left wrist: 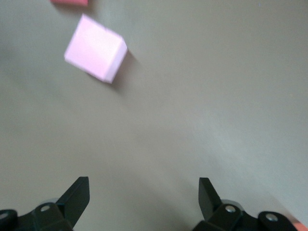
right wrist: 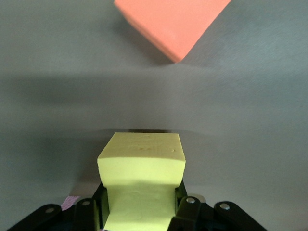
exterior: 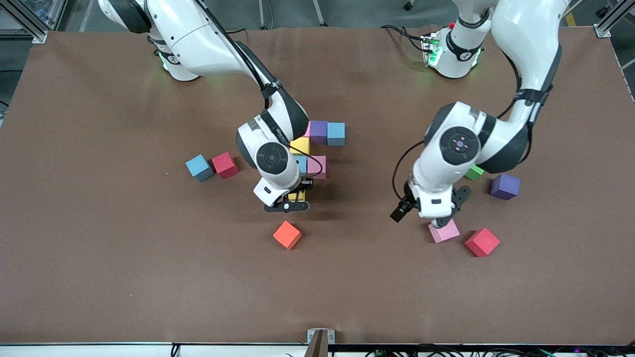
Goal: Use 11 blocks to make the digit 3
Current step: 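Reach the left gripper to another light pink cube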
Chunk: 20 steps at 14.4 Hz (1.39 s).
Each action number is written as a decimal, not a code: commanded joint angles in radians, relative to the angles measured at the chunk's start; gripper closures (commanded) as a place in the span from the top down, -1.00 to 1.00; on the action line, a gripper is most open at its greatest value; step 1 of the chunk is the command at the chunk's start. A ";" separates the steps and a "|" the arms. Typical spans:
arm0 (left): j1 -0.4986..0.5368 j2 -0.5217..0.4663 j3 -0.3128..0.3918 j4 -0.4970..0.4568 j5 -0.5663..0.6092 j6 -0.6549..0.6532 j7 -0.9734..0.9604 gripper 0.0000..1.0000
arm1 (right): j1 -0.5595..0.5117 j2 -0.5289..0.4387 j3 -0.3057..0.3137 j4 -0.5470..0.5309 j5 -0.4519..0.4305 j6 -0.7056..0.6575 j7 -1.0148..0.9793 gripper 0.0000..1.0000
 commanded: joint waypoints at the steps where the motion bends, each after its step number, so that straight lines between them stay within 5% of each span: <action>1: 0.056 -0.001 -0.002 0.007 -0.003 -0.017 0.200 1.00 | 0.014 0.004 -0.005 -0.014 0.017 0.027 0.015 -0.99; 5: 0.118 0.046 0.003 0.053 0.005 -0.015 0.401 1.00 | 0.013 0.002 -0.005 -0.049 0.014 0.061 0.014 -0.99; 12: 0.110 0.235 0.070 0.305 0.036 -0.140 0.745 1.00 | 0.013 -0.007 -0.005 -0.084 0.014 0.058 0.014 -0.99; 20: 0.085 0.327 0.130 0.362 0.034 -0.169 0.856 1.00 | 0.024 -0.024 -0.005 -0.115 0.014 0.058 0.015 -0.99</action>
